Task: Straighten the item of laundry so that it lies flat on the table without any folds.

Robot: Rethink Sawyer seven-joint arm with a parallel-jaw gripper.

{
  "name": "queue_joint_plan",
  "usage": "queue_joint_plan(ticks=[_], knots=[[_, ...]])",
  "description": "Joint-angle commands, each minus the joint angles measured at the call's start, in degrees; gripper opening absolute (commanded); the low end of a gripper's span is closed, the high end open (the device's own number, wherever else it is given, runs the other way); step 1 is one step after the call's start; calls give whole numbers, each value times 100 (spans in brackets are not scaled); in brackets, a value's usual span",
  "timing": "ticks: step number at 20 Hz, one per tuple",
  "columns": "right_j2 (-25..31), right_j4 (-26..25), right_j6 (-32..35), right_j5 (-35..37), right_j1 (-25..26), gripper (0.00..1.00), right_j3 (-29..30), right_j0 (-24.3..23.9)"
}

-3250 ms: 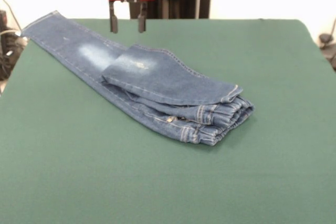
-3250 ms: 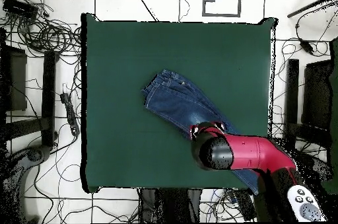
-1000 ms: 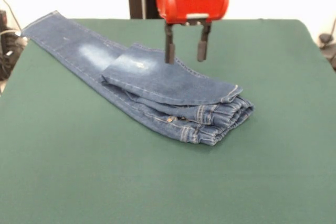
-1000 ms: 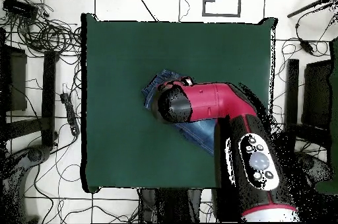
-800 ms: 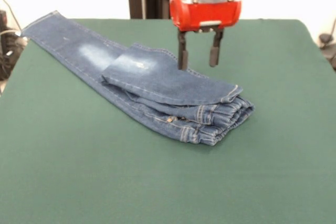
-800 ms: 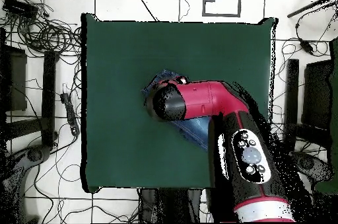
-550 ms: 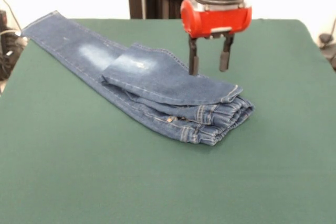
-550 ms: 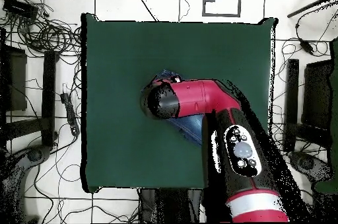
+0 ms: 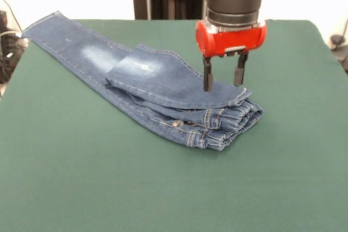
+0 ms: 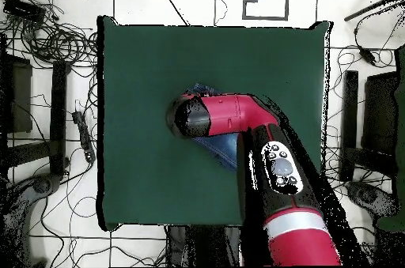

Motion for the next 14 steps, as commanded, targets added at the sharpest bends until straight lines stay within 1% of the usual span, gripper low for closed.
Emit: queue_joint_plan(ticks=[1,4,10,14], knots=[[29,320,1017,156,411,100,-116,257],[10,373,1038,154,452,100,-132,303],[-39,500,1136,201,367,100,-72,430],[-44,542,1083,208,414,100,-137,457]])
